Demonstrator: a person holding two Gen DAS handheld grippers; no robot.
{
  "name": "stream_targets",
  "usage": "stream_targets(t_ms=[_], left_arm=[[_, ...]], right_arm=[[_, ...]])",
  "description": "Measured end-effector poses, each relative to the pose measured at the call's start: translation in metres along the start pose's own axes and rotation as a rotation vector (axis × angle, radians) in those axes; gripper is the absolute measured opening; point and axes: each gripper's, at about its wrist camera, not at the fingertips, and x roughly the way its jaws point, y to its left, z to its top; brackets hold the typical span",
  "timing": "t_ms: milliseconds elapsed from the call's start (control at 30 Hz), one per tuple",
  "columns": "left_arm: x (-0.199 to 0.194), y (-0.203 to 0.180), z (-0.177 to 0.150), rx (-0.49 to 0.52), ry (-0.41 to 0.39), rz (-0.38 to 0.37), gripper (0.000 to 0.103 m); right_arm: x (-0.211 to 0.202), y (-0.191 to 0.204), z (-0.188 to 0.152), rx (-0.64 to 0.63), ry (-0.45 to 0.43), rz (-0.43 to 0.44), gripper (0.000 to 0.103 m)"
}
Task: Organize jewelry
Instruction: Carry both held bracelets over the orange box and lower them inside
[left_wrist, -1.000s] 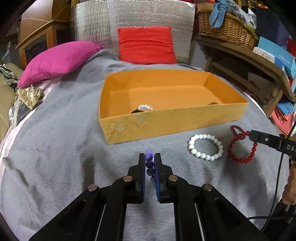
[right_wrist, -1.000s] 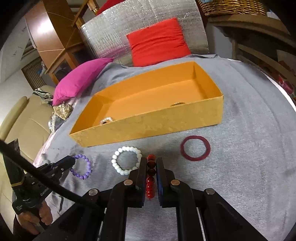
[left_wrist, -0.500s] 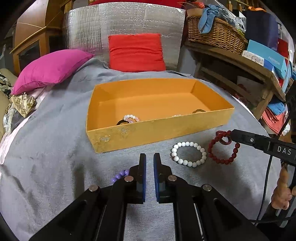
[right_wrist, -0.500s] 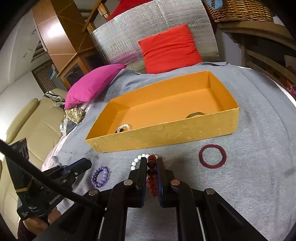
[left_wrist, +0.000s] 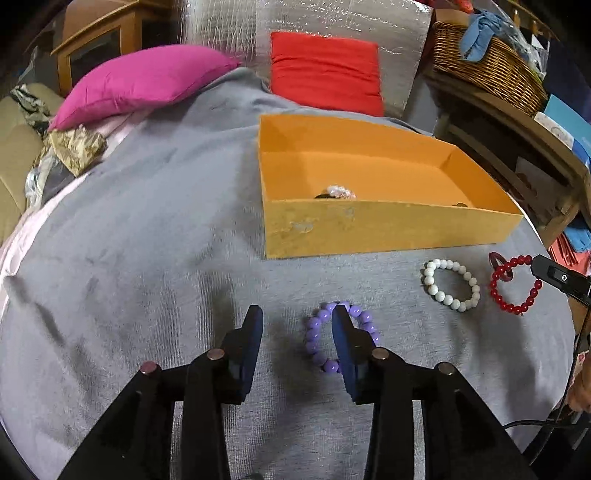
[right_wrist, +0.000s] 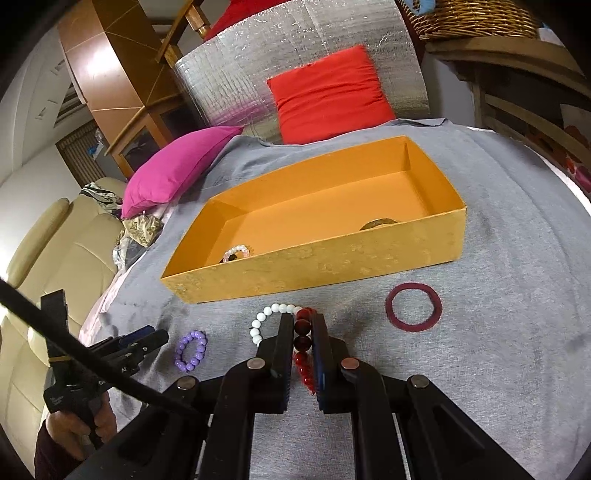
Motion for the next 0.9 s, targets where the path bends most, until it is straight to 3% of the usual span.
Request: stream_targets(t_ms=[300, 367, 433, 500, 900], left_arm=[[0.028, -0.019, -0.009, 0.071, 0.102, -0.048, 0.039], [0.031, -0.019, -0.010, 0.073, 0.108, -0.054, 0.032], [0.033, -0.019, -0.009, 0.077, 0.101, -0.049, 0.016], [0.033, -0.019, -0.009, 0.072, 0.099, -0.055, 0.010], [0.001, -0.040, -0.003, 0.098, -0.029, -0.089, 0.009]], right_arm=[[0.003, -0.004, -0.002, 0.016, 0.008, -0.013, 0.011], [0.003, -0.006, -0.001, 0.021, 0.009, -0.016, 0.011], [0.002, -0.007, -0.001, 0.023, 0.008, -0.014, 0.011], [0.000, -0.007, -0.001, 0.019, 0.004, -0.014, 0.010], [-0.005, -0.006, 0.002, 0.028, -0.025, -0.001, 0.011]])
